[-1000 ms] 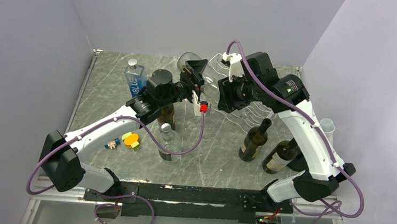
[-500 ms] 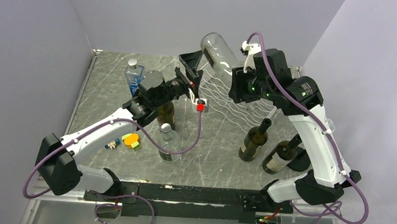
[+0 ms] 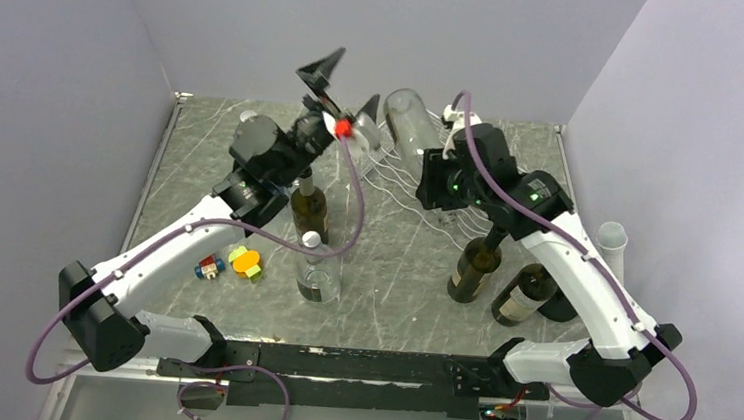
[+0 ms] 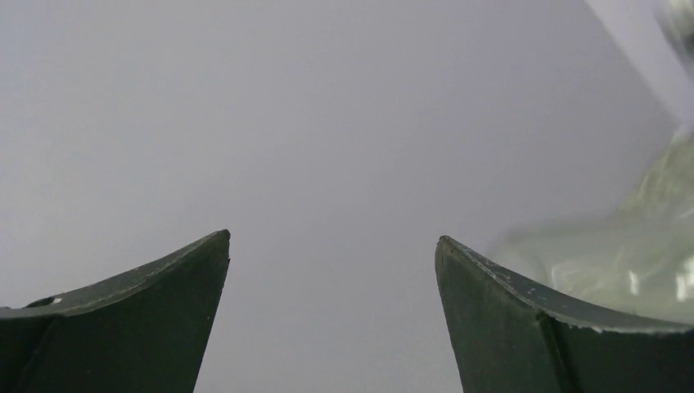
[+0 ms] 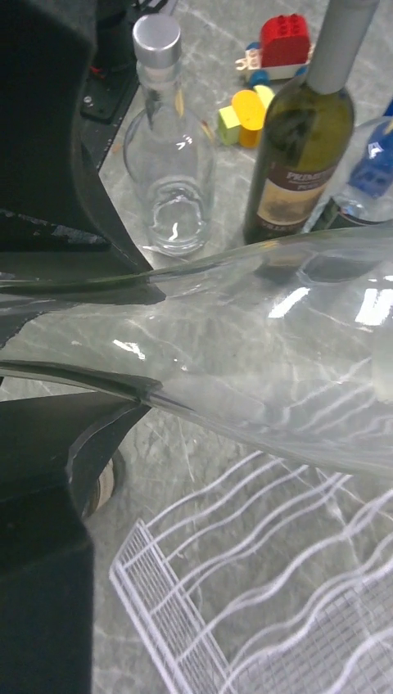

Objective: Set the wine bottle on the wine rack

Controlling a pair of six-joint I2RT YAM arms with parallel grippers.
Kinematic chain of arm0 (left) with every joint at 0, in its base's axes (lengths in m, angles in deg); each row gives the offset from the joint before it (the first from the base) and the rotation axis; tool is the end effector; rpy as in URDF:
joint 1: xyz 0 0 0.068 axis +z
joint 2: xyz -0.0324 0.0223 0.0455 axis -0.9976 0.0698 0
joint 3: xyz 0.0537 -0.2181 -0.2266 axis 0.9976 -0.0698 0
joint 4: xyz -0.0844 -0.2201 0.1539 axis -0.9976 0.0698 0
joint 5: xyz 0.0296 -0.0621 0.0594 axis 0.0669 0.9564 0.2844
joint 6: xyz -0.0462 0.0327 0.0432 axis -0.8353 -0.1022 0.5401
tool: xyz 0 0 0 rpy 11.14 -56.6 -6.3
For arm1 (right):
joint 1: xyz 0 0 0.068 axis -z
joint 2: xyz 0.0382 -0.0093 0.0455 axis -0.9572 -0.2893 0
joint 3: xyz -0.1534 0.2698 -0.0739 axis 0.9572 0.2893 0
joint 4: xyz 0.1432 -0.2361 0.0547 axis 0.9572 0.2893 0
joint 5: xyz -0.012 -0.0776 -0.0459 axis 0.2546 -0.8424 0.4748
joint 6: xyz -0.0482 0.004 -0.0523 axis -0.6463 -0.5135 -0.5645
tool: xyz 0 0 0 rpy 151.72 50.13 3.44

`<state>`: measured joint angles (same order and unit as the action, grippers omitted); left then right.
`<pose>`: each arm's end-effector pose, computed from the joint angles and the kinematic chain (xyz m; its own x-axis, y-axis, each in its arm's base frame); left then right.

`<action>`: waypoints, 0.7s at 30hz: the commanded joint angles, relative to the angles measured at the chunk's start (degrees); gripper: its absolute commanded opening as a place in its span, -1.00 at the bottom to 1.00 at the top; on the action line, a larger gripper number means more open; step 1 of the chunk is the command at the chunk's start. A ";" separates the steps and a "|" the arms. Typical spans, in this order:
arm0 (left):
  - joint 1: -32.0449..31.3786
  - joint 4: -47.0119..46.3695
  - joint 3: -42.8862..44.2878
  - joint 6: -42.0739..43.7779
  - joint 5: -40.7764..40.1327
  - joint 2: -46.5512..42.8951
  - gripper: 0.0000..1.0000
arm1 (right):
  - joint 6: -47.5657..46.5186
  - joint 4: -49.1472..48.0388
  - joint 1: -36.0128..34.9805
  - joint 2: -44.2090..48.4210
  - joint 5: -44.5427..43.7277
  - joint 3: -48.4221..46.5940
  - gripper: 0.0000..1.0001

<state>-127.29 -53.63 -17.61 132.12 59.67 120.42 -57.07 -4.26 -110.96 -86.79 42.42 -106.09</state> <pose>0.2423 -0.2182 0.4989 0.7398 0.4327 -0.5153 0.1784 0.6123 0.7703 0.2163 0.1576 0.4701 -0.6340 -0.0748 -0.7697 -0.3322 0.9252 0.1837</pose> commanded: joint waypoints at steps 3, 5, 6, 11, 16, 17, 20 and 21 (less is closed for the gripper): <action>-0.26 7.63 13.51 -30.39 -13.39 -3.34 0.99 | 1.37 -22.75 -4.65 1.73 -0.71 3.34 -1.00; -0.26 11.47 15.75 -33.33 -14.58 -3.45 0.99 | 2.10 -25.09 -6.01 1.53 -1.63 5.24 -1.00; -0.27 13.20 16.87 -34.98 -15.09 -3.66 0.99 | 2.61 -25.54 -6.55 1.13 -1.82 5.49 -1.00; -0.21 20.61 19.78 -42.51 -16.37 -5.32 0.99 | 4.49 -25.25 -9.46 -1.50 -3.17 5.80 -1.00; -0.23 22.20 16.51 -47.00 -15.80 -9.42 0.99 | 8.40 -23.45 -9.98 -3.55 -1.37 6.49 -1.00; -0.26 22.03 15.63 -47.15 -15.78 -10.13 0.99 | 9.05 -22.35 -9.97 -4.43 -1.14 5.95 -1.00; -0.25 22.29 14.21 -47.29 -15.32 -11.71 0.99 | 11.00 -18.46 -9.95 -7.49 -0.76 4.53 -1.00; -0.25 22.64 14.06 -47.27 -15.47 -12.16 0.99 | 11.49 -18.92 -9.94 -7.56 -0.34 5.20 -1.00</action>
<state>-127.32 -31.92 -2.94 88.10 45.05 110.86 -49.23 -14.01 -120.91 -94.15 43.10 -97.61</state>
